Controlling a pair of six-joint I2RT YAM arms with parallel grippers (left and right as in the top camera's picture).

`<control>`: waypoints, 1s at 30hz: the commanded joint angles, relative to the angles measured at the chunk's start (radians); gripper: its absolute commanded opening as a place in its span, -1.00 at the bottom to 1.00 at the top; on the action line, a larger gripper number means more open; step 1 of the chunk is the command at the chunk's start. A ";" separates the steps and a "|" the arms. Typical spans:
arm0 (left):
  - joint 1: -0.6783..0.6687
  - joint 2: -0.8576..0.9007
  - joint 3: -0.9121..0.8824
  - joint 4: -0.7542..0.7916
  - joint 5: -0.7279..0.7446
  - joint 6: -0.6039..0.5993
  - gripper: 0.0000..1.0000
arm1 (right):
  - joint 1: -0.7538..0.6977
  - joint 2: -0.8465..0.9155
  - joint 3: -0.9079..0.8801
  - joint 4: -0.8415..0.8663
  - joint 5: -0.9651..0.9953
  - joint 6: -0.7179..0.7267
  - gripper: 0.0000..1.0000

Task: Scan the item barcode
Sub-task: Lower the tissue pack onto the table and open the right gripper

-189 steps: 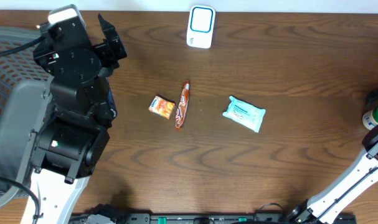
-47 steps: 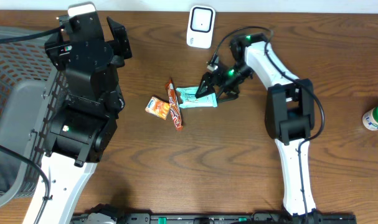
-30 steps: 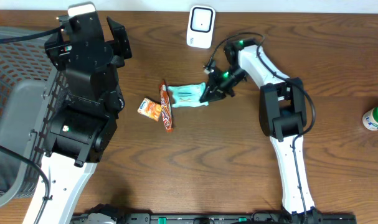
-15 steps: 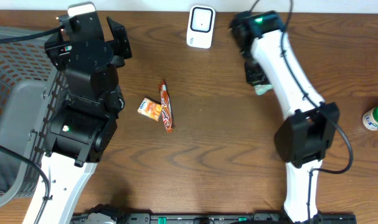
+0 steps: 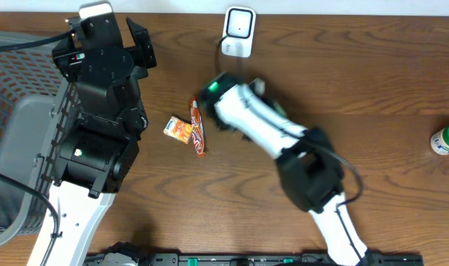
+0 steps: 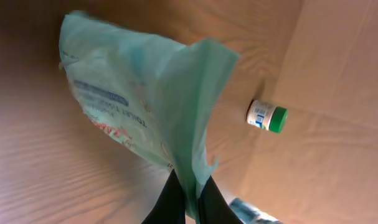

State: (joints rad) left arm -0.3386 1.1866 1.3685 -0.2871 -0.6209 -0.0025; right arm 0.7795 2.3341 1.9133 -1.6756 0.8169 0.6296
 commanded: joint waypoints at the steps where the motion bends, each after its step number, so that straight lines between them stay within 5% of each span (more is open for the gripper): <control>1: 0.003 -0.005 -0.006 0.010 -0.020 0.014 0.96 | 0.081 0.058 -0.023 0.004 0.028 0.072 -0.97; 8: 0.003 -0.032 -0.006 0.088 -0.163 0.133 0.95 | 0.193 0.117 -0.026 0.073 -0.020 0.072 -0.88; 13: 0.003 -0.089 -0.006 0.094 -0.188 0.133 0.96 | 0.219 0.117 -0.026 0.070 -0.061 0.056 0.37; 15: 0.003 -0.109 -0.006 0.091 -0.188 0.133 0.96 | 0.227 0.115 -0.021 0.066 -0.114 0.039 0.61; 26: 0.002 -0.122 -0.006 0.076 -0.188 0.121 0.96 | 0.149 -0.003 0.166 0.044 -0.534 -0.177 0.72; 30: 0.002 -0.114 -0.006 0.076 -0.187 0.119 0.96 | 0.053 -0.090 0.217 0.102 -0.784 -0.388 0.99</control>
State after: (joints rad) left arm -0.3386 1.0687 1.3674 -0.2127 -0.7921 0.1123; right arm 0.9123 2.3547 2.0842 -1.5967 0.2775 0.4408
